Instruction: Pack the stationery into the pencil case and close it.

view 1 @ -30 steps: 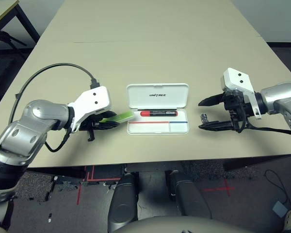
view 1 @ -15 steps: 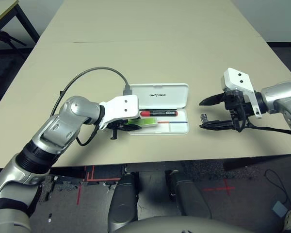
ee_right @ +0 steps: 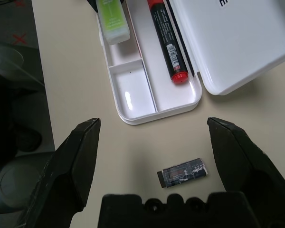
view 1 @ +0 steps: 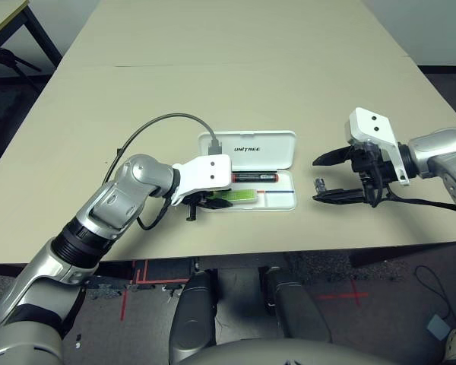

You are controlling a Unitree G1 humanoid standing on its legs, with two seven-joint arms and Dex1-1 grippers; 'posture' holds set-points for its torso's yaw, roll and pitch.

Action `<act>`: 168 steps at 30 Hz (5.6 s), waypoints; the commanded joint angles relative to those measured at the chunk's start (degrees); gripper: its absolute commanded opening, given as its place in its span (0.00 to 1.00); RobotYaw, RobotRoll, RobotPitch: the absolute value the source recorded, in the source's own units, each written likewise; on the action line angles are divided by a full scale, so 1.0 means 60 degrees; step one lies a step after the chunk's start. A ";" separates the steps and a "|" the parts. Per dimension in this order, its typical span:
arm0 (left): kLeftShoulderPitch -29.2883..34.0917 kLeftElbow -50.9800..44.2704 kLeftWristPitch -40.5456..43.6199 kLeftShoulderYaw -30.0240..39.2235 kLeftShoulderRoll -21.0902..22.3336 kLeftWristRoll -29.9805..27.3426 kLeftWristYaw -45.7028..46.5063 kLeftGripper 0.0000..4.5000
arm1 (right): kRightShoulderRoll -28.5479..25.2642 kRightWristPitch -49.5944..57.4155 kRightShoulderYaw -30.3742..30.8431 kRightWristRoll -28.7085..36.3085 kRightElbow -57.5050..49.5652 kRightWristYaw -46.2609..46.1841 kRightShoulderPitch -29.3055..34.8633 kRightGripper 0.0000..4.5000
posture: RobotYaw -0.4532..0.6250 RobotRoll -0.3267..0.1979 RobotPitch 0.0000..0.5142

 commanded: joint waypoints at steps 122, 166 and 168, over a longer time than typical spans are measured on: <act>0.0527 -0.2036 0.0172 0.3519 0.2683 -0.2736 -0.0906 1.00 | -0.2701 0.1982 0.2920 -0.0158 -0.0192 -0.2376 -0.1853 0.07 | 0.39 0.62 0.40; 0.0624 -0.2506 0.0793 0.3285 0.3090 -0.2844 -0.0802 1.00 | 0.1944 0.0388 0.3667 -0.3123 0.0846 0.0856 -0.2990 0.07 | 0.42 0.62 0.35; 0.0622 -0.2506 0.0797 0.3281 0.3099 -0.2838 -0.0802 1.00 | 0.2016 0.0352 0.3716 -0.3163 0.0883 0.0850 -0.2942 0.07 | 0.42 0.62 0.35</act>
